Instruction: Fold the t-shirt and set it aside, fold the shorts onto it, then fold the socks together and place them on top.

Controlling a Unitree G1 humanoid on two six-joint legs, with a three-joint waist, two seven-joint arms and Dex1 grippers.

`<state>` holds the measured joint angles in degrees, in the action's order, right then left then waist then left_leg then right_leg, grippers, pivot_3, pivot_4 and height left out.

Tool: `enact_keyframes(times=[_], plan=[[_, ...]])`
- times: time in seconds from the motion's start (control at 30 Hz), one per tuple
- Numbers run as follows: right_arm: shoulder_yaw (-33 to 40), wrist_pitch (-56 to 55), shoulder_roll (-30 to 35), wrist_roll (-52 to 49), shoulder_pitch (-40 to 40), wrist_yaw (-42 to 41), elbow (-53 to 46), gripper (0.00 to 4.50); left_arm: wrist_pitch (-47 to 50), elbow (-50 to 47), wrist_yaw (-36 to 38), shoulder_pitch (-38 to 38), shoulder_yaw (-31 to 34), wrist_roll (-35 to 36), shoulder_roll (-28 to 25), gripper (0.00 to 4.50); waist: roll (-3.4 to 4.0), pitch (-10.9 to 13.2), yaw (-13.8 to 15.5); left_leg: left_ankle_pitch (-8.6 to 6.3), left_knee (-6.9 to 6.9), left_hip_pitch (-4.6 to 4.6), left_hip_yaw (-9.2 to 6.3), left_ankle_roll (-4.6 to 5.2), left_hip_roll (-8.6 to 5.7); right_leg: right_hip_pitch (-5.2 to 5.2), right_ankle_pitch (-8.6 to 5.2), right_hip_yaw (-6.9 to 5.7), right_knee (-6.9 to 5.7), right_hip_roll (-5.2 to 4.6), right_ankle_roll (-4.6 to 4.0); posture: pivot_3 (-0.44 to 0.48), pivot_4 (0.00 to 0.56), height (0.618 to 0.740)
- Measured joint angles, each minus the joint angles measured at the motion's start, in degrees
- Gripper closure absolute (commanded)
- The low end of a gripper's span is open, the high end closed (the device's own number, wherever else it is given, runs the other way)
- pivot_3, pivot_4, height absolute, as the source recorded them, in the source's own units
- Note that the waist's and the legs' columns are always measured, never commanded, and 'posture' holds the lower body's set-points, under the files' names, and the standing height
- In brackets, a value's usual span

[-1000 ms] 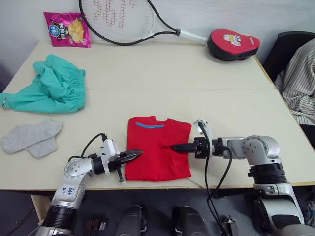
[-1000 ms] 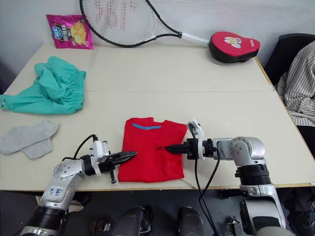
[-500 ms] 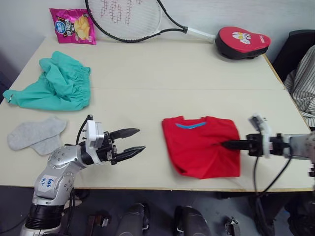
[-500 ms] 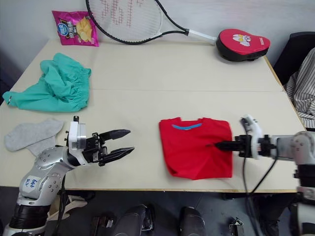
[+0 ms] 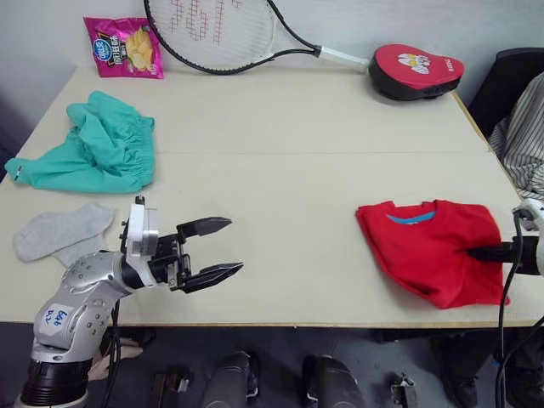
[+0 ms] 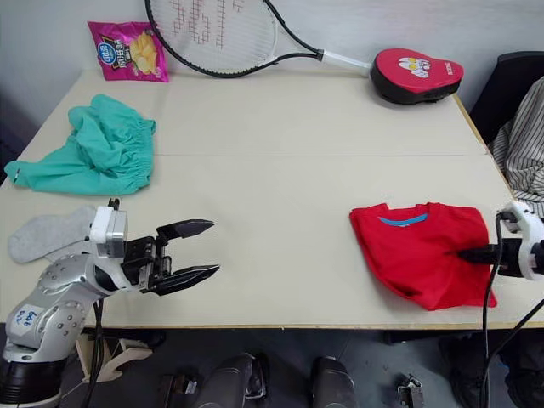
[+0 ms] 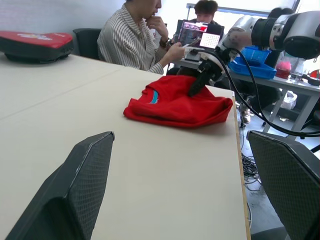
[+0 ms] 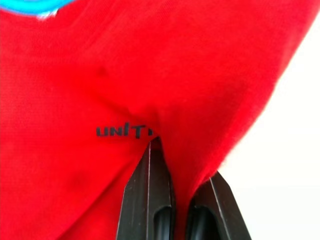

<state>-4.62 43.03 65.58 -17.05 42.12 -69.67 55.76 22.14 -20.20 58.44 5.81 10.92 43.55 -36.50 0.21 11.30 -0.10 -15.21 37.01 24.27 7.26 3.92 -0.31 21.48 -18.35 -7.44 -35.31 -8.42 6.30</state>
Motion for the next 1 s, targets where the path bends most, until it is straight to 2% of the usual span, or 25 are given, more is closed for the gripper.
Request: enact_keyframes(times=[0.13,0.17,0.23,0.37,0.47,0.57,0.6,0.73,0.8,0.9,1.0], plan=[[-0.11,-0.39,-0.79,2.71,1.23,-3.49,3.26,4.5,0.26,-0.56,0.01,-0.75,0.61,0.07,-0.47,0.02,0.01,0.0,-0.12,-0.01,0.0,0.01,-0.01,-0.02,0.0,-0.01,0.0,0.0,0.03,0.0,0.0,0.0,0.15,0.74],[0.08,-0.35,-1.21,2.93,1.24,-3.83,3.34,4.25,0.38,-0.97,-0.01,-0.9,0.74,0.08,-0.48,0.0,0.01,0.01,-0.14,-0.01,0.01,0.01,-0.01,-0.02,0.0,-0.01,0.0,0.0,0.02,0.0,0.0,0.0,0.15,0.74],[0.69,-0.18,-1.41,3.04,1.24,-4.22,3.35,3.73,0.46,-1.66,-0.03,-0.92,0.93,0.14,-0.48,0.0,0.02,0.01,-0.14,-0.01,0.01,0.01,-0.01,-0.03,0.0,-0.01,0.0,0.0,0.0,-0.01,0.0,0.0,0.15,0.74],[2.87,-1.58,-1.37,3.13,0.11,-4.55,2.56,2.33,0.54,-1.62,-0.17,-0.86,1.03,0.15,-0.4,0.0,0.04,0.02,-0.14,-0.01,0.0,0.0,-0.02,-0.05,0.0,-0.01,0.0,0.0,-0.01,0.0,0.0,0.0,0.15,0.74],[5.98,-8.8,-1.24,3.63,-2.86,-2.51,1.57,1.29,-0.19,-0.91,-0.72,-1.03,2.03,0.1,0.31,0.0,0.05,0.02,0.03,-0.01,0.01,0.01,0.01,-0.05,0.0,-0.02,0.0,-0.01,0.0,-0.02,0.0,0.0,0.15,0.74],[14.03,-20.02,-1.05,2.32,-6.41,2.69,-0.42,0.2,-2.52,3.08,-1.36,-2.4,3.81,-1.25,1.39,0.0,0.08,0.03,-0.03,0.0,0.0,-0.01,0.04,-0.05,-0.01,-0.01,0.0,-0.01,-0.02,0.02,0.0,0.0,0.15,0.74],[16.33,-23.47,-1.05,2.04,-7.87,4.17,-2.43,0.03,-3.67,4.9,-1.32,-2.67,4.13,-2.21,1.52,0.0,0.08,0.03,-0.03,0.01,0.01,-0.01,0.04,-0.07,0.01,0.0,0.0,-0.01,-0.04,0.05,0.0,0.0,0.15,0.74],[21.51,-33.08,-1.79,1.75,-11.41,9.32,-14.54,0.03,-8.48,11.94,-1.18,-2.28,5.4,-5.69,1.58,0.0,0.11,0.05,-0.43,0.03,-0.02,-0.1,0.15,-0.12,0.07,0.06,0.0,0.11,-0.16,0.07,0.0,0.0,0.15,0.74],[22.93,-34.93,-5.9,0.92,-11.6,13.0,-26.53,0.03,-11.86,16.03,-1.21,-1.73,7.04,-7.61,1.54,0.0,0.1,0.05,-1.14,0.03,-0.04,-0.12,0.11,-0.19,0.14,0.07,0.0,0.15,-0.18,0.1,0.0,0.0,0.15,0.74],[22.46,-34.99,-12.53,-1.61,-13.17,16.18,-42.03,0.03,-16.25,20.0,-1.36,-1.27,8.12,-10.35,1.51,0.0,0.09,0.05,-1.36,0.04,-0.14,-0.09,0.02,-0.23,0.14,0.11,-0.01,0.09,-0.19,0.09,-0.02,0.0,0.15,0.74],[19.46,-39.5,-16.13,-1.08,-17.1,16.0,-50.11,0.03,-19.87,22.25,-2.75,-2.4,10.8,-11.93,1.52,0.0,0.07,0.05,-0.59,0.03,-0.18,-0.04,0.02,-0.16,0.1,0.07,-0.01,-0.03,-0.21,0.07,-0.02,0.0,0.15,0.74]])
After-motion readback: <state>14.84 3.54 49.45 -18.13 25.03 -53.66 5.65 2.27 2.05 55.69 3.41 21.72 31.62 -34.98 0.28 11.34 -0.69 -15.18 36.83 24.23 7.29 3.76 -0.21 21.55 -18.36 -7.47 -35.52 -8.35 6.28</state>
